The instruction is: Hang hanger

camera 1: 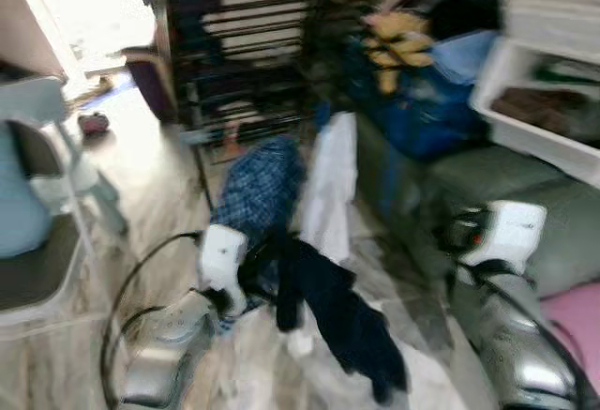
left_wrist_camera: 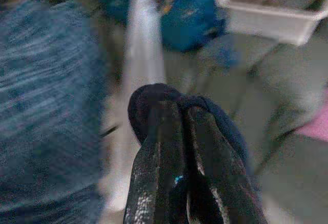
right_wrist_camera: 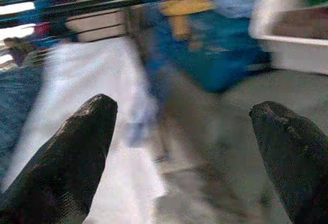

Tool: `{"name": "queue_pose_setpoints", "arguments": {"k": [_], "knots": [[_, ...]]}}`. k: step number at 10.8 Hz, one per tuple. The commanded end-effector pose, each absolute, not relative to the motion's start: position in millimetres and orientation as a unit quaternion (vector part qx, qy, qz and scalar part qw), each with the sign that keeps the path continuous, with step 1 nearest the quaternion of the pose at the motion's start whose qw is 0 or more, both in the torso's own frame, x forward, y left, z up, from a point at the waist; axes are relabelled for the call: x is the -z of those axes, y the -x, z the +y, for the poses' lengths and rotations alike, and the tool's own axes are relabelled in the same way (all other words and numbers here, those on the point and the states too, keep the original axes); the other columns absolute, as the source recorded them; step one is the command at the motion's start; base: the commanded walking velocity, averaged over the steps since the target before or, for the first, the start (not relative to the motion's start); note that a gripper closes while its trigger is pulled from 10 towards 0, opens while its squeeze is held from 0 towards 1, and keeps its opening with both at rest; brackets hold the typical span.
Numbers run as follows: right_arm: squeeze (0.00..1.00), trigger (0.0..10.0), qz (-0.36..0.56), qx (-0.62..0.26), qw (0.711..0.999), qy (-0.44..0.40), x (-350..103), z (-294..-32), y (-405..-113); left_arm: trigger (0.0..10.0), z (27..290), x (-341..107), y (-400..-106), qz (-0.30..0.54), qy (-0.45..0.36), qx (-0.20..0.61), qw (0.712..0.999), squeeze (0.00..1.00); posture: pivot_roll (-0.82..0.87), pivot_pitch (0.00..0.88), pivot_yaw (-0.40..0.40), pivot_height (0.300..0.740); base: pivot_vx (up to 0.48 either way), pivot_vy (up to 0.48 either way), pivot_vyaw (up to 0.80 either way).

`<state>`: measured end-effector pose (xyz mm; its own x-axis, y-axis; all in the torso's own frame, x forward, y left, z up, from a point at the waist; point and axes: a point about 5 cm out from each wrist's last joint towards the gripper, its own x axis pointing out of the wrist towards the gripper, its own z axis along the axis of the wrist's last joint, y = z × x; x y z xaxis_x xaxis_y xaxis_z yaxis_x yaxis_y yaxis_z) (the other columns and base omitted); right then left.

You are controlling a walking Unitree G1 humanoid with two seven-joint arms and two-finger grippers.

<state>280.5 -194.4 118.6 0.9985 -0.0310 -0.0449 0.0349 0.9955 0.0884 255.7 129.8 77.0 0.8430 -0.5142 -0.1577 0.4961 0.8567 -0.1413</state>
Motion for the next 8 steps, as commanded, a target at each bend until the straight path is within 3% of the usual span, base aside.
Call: {"name": "queue_pose_setpoints", "arguments": {"k": [1, 8], "knots": [[0.00, 10.0, 0.020, 0.029, 0.999, -0.039, -119.3, -202.6, -277.7, 10.0, 126.0, -85.9, -259.8, 0.075, 0.042, 0.267, 0.960, 0.00, -0.13, 0.000, 0.040, 0.740, 0.375, 0.296, 0.00], [0.00, 10.0, 0.018, 0.033, 0.998, -0.043, -118.9, -200.9, -279.6, 10.0, 123.1, -88.0, -259.8, 0.075, 0.038, 0.269, 0.959, 0.00, -0.13, 0.000, 0.047, 0.740, 0.480, 0.000, 0.00]]}}
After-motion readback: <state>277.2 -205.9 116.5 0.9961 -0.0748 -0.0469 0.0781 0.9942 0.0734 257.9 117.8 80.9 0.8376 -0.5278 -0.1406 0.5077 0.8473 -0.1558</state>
